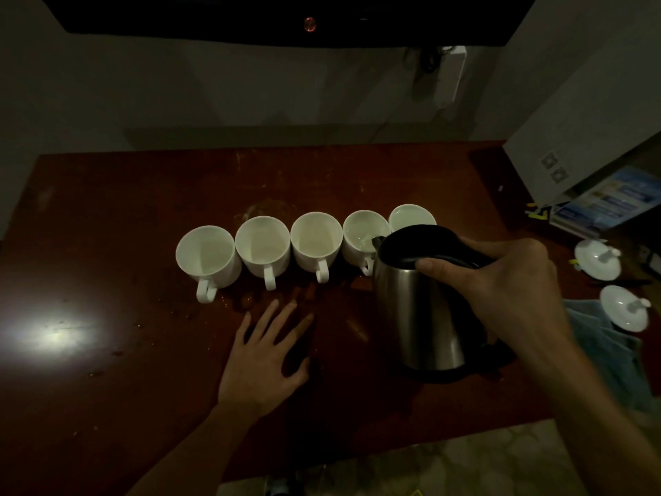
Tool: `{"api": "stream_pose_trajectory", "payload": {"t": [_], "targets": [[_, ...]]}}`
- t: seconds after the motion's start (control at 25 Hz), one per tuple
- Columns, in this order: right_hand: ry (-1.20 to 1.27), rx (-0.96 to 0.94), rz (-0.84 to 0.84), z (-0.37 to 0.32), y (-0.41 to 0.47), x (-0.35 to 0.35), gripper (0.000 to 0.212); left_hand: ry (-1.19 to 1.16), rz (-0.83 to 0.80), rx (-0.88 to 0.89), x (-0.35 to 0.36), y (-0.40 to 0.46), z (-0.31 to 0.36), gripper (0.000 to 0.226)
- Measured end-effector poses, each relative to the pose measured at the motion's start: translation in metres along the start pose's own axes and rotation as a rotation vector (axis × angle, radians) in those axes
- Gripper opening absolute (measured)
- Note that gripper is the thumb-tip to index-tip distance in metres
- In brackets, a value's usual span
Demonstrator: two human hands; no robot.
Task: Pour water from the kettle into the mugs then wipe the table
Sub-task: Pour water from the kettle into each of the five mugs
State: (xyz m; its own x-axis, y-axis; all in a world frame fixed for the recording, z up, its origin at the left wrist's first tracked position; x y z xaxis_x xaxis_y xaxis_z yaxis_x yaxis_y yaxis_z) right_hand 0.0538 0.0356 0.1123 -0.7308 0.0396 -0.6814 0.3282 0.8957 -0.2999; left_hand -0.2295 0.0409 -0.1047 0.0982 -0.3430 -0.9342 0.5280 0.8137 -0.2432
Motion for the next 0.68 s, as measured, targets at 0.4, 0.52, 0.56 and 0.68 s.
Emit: {"api": "stream_pose_trajectory", "payload": {"t": [0.4,0.52,0.56,0.68], "targets": [[-0.001,0.006,0.0,0.0002,0.001,0.0009,0.1,-0.018,0.001,0.0,0.0001,-0.0008,-0.0002,0.07],[-0.002,0.012,-0.008,-0.0007,0.0014,0.0003,0.101,-0.015,0.006,0.005,-0.0004,-0.0006,0.0002,0.07],[-0.002,0.015,-0.008,-0.0005,0.0016,0.0004,0.1,-0.016,0.009,0.007,-0.0007,-0.0007,0.0001,0.071],[0.0,0.012,0.002,-0.0003,0.0013,-0.0005,0.101,-0.026,0.014,0.011,-0.0011,-0.0007,0.0009,0.071]]}}
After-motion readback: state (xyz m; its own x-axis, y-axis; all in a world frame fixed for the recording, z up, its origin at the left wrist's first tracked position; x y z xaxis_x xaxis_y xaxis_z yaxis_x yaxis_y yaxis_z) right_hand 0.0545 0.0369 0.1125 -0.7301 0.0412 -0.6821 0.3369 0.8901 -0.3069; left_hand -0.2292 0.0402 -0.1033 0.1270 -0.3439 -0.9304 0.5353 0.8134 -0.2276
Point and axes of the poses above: each hand's wrist, its own y-axis towards the middle knuckle, its own x-axis out of the palm, z = x × y, the point moved 6 cm from there along y, towards the middle knuckle, and after that the axes turned 12 degrees about -z, right-handed, at the moved point
